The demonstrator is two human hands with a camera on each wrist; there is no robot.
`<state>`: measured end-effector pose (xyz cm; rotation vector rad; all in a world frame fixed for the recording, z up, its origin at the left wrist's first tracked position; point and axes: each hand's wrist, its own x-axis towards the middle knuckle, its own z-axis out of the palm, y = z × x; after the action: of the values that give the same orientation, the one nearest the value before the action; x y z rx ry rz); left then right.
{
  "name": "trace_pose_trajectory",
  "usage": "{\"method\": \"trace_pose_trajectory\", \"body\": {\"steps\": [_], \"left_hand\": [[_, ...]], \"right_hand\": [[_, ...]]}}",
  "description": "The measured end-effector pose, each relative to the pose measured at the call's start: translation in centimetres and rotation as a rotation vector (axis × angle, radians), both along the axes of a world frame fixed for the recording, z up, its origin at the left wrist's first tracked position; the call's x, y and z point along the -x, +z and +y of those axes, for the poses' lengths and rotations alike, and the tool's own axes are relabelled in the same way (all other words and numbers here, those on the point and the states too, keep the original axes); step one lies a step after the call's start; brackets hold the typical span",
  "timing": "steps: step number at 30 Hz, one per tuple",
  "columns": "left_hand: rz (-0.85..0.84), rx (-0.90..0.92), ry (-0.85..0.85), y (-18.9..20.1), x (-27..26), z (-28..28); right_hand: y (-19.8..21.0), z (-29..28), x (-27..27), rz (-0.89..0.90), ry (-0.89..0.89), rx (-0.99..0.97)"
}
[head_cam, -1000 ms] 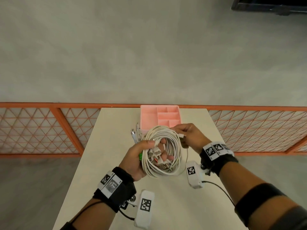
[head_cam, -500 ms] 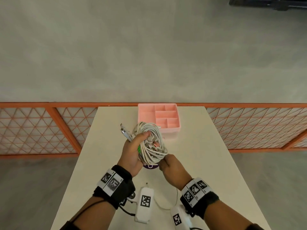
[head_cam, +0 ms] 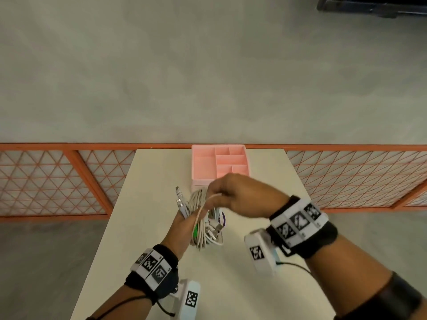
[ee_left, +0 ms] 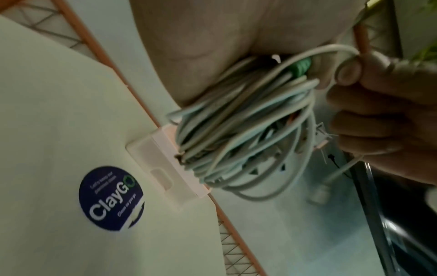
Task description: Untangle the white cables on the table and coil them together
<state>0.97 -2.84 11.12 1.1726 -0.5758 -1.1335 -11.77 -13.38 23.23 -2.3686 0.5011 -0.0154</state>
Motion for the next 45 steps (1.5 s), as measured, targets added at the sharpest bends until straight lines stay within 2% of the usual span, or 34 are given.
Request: {"method": "trace_pose_trajectory", "body": {"steps": [4,8,15,19,27,30,32,34,35,37,40,45], "left_hand": [[0.346,-0.007,-0.130,1.1,0.9,0.7],[0.258,0.113,-0.277,1.5,1.1,0.3],[0.446,0.157,-0.329,1.8,0.3,-0.3],[0.458,0.228,-0.361,2.2,0.5,-0.5],[0.561,0.248,-0.338,2.2,1.0,-0.8],[0.539,0.236,-0.326,1.8,0.8,-0.9],[0.483,0.195,-0.322,1.3,0.3,-0.9],[0.392,0.129,-0.337,0.7,-0.1,-0.8],[0.350,0.095,-0.352,0.5,-0.3,-0.7],[0.314,0.035,-0.344,0.0,-0.4,-0.6],[0.251,-0.015,-0.244,-0.9,-0.6,-0.6],[-0.071,-0.123,-0.118,-1.3,-0.6,-0.7]], "right_hand": [[1.5,-3.1,0.1,-0.075,-0.148,-0.129],[-0.3,-4.0,0.4,-0.174,-0.294,-0.293],[-4.8,-4.5,1.1,-0.449,-0.519,-0.541],[-6.8,-3.3,1.0,-0.489,-0.631,-0.596],[-8.3,-1.4,1.0,-0.609,-0.757,-1.043],[-8.8,-0.9,0.9,-0.547,-0.650,-1.281],[-8.8,-0.8,1.0,-0.479,-0.489,-1.236],[-8.6,-0.6,1.1,-0.455,-0.361,-1.069],[-8.6,-0.4,1.1,-0.457,-0.353,-0.998],[-9.0,-0.2,1.1,-0.456,-0.398,-0.951],[-9.8,-0.1,1.1,-0.442,-0.500,-0.915],[-10.9,-0.6,1.2,-0.303,-0.688,-0.623]]}}
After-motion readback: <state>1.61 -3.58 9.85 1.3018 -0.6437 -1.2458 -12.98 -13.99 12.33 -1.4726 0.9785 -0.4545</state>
